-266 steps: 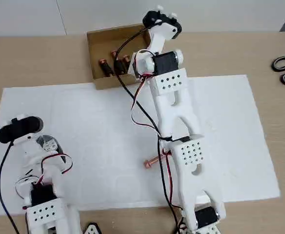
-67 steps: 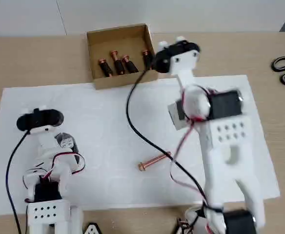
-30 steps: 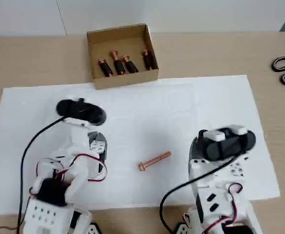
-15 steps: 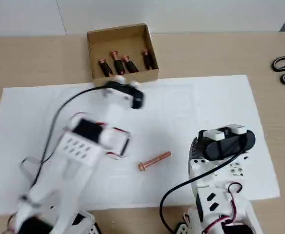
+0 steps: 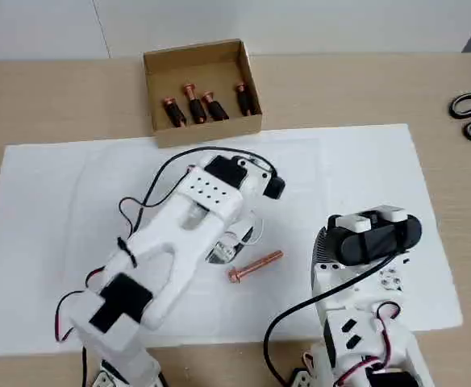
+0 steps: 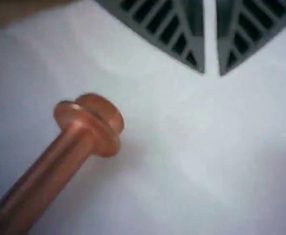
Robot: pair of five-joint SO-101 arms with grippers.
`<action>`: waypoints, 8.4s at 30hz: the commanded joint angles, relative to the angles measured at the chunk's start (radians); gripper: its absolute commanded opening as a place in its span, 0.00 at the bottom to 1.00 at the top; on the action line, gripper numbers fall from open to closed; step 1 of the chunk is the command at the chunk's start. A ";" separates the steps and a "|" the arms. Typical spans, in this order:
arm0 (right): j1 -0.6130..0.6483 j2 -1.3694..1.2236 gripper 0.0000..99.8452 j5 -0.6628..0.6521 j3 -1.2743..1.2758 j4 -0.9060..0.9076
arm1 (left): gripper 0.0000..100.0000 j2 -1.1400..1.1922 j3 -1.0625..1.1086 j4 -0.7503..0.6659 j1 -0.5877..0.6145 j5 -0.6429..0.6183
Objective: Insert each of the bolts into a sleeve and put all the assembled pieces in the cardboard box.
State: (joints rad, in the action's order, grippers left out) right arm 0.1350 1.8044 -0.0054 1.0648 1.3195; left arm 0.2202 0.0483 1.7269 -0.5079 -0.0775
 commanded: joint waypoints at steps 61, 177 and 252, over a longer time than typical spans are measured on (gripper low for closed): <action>-0.010 0.012 0.00 -0.005 -0.006 -0.019 | 0.15 0.213 -0.128 -0.115 -0.157 0.348; -0.082 0.012 0.00 -0.008 -0.008 -0.025 | 0.17 0.222 -0.361 0.028 0.391 -1.114; -0.082 0.012 0.00 -0.008 -0.005 -0.019 | 0.01 0.061 0.150 -0.443 0.491 -1.470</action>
State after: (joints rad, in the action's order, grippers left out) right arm 0.0629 1.8059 -0.0054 1.0648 1.3195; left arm 0.2984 0.2033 1.3295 -0.0261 -1.5367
